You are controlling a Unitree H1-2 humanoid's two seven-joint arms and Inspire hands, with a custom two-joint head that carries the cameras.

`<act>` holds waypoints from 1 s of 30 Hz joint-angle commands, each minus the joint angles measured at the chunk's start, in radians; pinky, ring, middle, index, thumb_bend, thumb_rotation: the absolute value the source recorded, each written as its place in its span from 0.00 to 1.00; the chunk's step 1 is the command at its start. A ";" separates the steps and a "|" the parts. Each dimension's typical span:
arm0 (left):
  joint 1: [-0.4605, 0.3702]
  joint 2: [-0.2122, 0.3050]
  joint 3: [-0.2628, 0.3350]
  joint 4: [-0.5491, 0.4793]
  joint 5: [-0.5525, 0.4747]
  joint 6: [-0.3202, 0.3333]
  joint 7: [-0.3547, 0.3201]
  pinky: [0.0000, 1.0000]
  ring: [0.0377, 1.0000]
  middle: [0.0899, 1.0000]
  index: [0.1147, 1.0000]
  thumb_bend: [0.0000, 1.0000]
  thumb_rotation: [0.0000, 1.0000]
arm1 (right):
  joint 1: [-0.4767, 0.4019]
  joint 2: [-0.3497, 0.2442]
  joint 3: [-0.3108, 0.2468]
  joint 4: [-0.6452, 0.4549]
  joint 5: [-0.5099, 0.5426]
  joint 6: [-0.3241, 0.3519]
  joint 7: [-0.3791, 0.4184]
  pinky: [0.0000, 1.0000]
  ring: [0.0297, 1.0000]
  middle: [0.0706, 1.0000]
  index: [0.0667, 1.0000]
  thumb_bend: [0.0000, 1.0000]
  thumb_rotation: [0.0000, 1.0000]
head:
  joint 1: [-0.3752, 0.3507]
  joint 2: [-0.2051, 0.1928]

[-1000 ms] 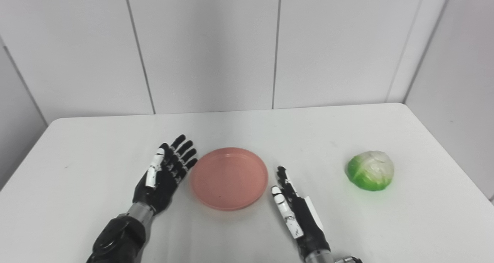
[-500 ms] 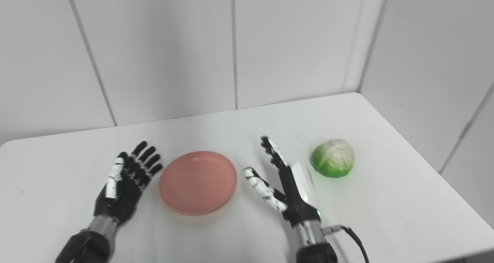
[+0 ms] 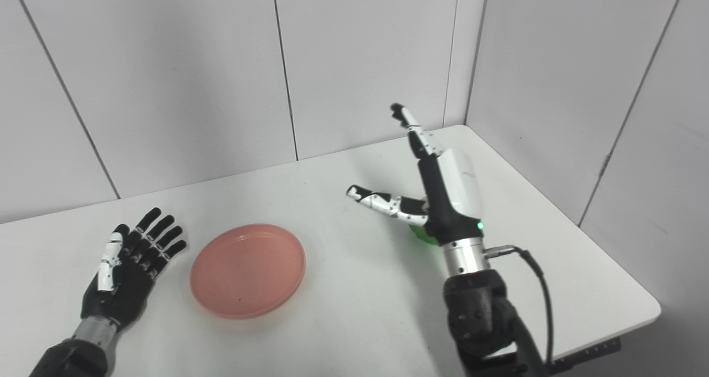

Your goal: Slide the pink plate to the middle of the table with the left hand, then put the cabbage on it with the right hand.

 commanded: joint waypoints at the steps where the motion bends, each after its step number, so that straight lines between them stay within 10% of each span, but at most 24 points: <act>1: 0.105 0.027 0.013 0.117 0.012 0.009 -0.010 0.82 0.86 0.86 0.85 0.44 0.97 | -0.030 -0.022 -0.025 -0.034 -0.009 0.029 0.001 0.85 0.90 0.92 0.94 0.94 0.58 | 0.001 0.000; 15: 0.067 0.051 0.047 0.217 0.015 -0.011 -0.039 0.78 0.82 0.83 0.82 0.44 0.94 | -0.022 -0.139 -0.125 0.049 0.008 0.111 0.030 0.86 0.94 0.98 1.00 1.00 0.54 | -0.039 0.009; 30: 0.057 0.061 0.065 0.239 0.013 -0.005 -0.059 0.78 0.82 0.83 0.82 0.45 0.90 | -0.071 -0.271 -0.028 0.228 0.058 0.231 0.246 0.80 0.96 1.00 1.00 1.00 0.61 | -0.050 0.021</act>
